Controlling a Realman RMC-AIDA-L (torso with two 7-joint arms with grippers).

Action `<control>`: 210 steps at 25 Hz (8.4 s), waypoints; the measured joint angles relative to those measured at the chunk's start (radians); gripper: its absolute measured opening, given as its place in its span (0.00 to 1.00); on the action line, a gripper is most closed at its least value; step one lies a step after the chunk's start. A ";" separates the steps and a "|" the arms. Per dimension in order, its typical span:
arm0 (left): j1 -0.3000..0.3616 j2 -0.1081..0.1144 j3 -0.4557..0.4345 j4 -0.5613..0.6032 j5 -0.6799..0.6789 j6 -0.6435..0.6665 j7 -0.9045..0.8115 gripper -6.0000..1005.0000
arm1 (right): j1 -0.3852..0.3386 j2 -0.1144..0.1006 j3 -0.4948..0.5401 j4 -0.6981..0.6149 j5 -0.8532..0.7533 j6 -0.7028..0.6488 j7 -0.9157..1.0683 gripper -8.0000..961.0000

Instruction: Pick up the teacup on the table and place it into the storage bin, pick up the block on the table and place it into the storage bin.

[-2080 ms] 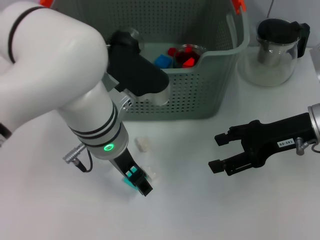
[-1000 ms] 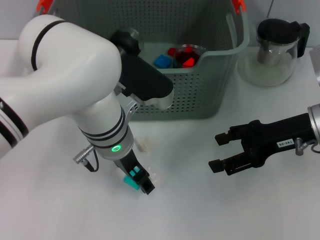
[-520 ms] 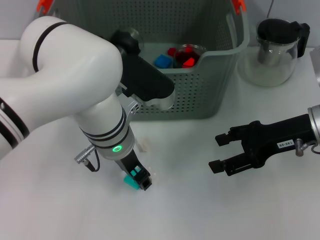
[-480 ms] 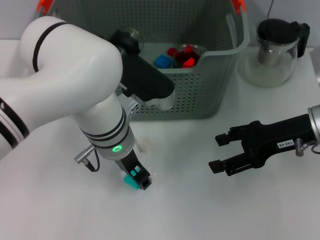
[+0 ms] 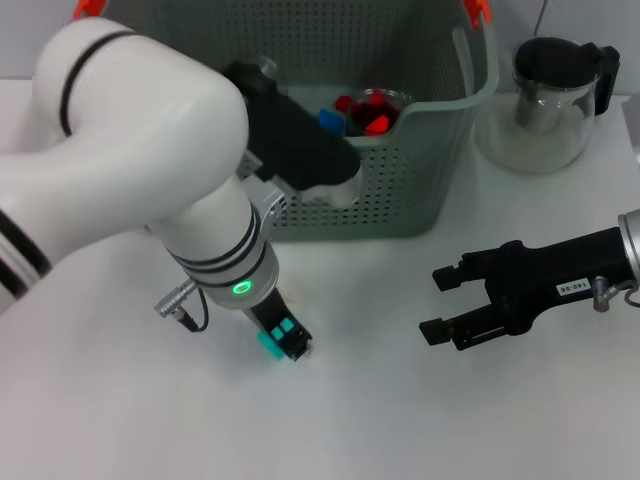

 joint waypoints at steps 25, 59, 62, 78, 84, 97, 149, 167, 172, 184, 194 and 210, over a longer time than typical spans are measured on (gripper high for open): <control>-0.095 0.025 -0.663 0.313 -0.388 -0.186 0.399 0.48 | -0.021 -0.001 0.012 0.002 0.000 -0.004 0.008 0.97; 0.053 0.007 -0.361 -0.005 -0.310 0.092 0.424 0.95 | -0.024 -0.013 0.024 0.002 -0.002 0.009 0.036 0.97; 0.052 0.005 -0.317 -0.033 -0.289 0.042 0.421 0.95 | -0.023 -0.013 0.025 0.002 -0.012 0.009 0.036 0.97; 0.052 0.005 -0.204 -0.097 -0.226 -0.110 0.397 0.94 | -0.022 -0.012 0.029 0.002 -0.026 0.015 0.031 0.97; 0.051 0.005 -0.200 -0.122 -0.225 -0.134 0.397 0.94 | -0.019 -0.012 0.029 0.002 -0.026 0.020 0.031 0.97; 0.053 0.005 -0.184 -0.151 -0.218 -0.180 0.397 0.87 | -0.015 -0.012 0.029 0.002 -0.026 0.027 0.034 0.97; -0.086 0.097 -0.851 0.085 -0.879 0.198 0.846 0.80 | -0.008 -0.012 0.031 -0.011 -0.025 0.022 0.027 0.97; 0.176 0.014 -0.532 -0.043 -0.600 0.044 1.181 0.95 | -0.009 -0.012 0.032 0.000 -0.025 0.029 0.033 0.97; 0.179 0.013 -0.518 -0.158 -0.562 -0.088 1.225 0.95 | -0.013 -0.011 0.032 0.000 -0.025 0.029 0.033 0.97; 0.192 0.008 -0.515 -0.271 -0.524 -0.277 1.236 0.94 | -0.017 -0.011 0.032 0.000 -0.025 0.029 0.035 0.97; 0.193 0.008 -0.502 -0.308 -0.523 -0.356 1.237 0.94 | -0.015 -0.009 0.032 0.001 -0.025 0.029 0.035 0.97; 0.186 0.008 -0.499 -0.353 -0.518 -0.424 1.237 0.79 | -0.013 -0.009 0.032 0.002 -0.025 0.029 0.036 0.97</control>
